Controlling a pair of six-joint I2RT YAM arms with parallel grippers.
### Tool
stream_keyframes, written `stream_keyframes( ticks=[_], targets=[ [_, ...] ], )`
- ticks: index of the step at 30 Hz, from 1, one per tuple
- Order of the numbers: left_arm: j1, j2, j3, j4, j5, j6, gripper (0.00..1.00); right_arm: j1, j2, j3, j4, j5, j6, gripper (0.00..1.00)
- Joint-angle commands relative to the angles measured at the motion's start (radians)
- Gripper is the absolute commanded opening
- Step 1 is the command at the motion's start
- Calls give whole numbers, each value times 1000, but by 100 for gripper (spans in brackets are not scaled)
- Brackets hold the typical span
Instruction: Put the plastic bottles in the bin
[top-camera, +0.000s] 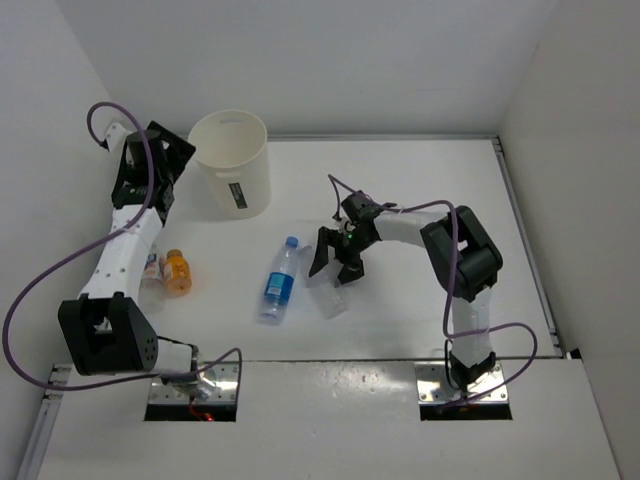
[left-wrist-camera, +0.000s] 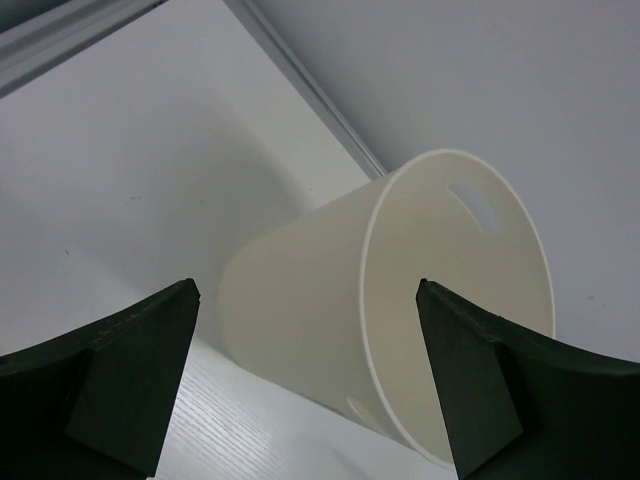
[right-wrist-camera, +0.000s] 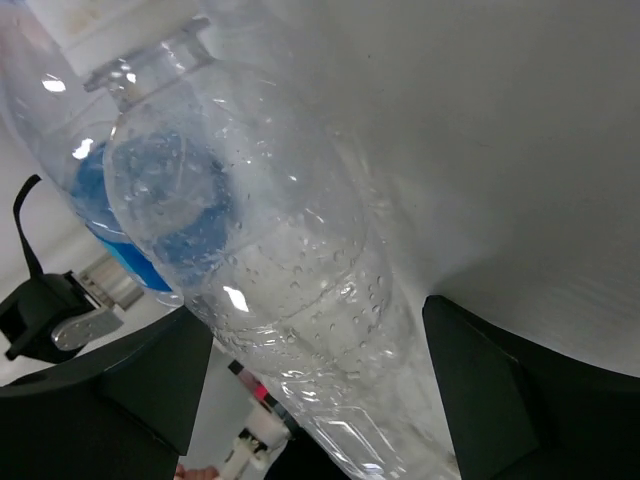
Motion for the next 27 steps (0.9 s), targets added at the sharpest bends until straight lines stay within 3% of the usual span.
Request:
stream_keyframes(
  ticks=[1,9,10,14,15,16,20,23,27],
  targets=[
    [2,-55,-29,19,-12,-6,97,9,25,-32,28,29,28,83],
    [2,-95,-75,19,-21,-17,97,0,-47,-86,49,51,65,42],
    [2,-95,-75,19,-21,-26,97,0,-76,-86,39,67,65,31],
    [2,-104,-97,19,-10,-57,97,-29,-180,-95,-10,128,55,16],
    [2,-105,-111,19,-10,-57,97,-40,-200,-79,-24,146,55,4],
    [2,-105,-126,19,-10,-69,97,-40,-241,-65,-38,147,43,0],
    [2,-123,-149,19,-10,-69,97,-60,-297,76,-21,102,-13,0],
    [2,-123,-174,28,0,-95,97,-60,-297,339,-62,102,-67,0],
    [2,-111,-143,18,5,-54,97,-71,-172,668,-79,30,-101,0]
  ],
)
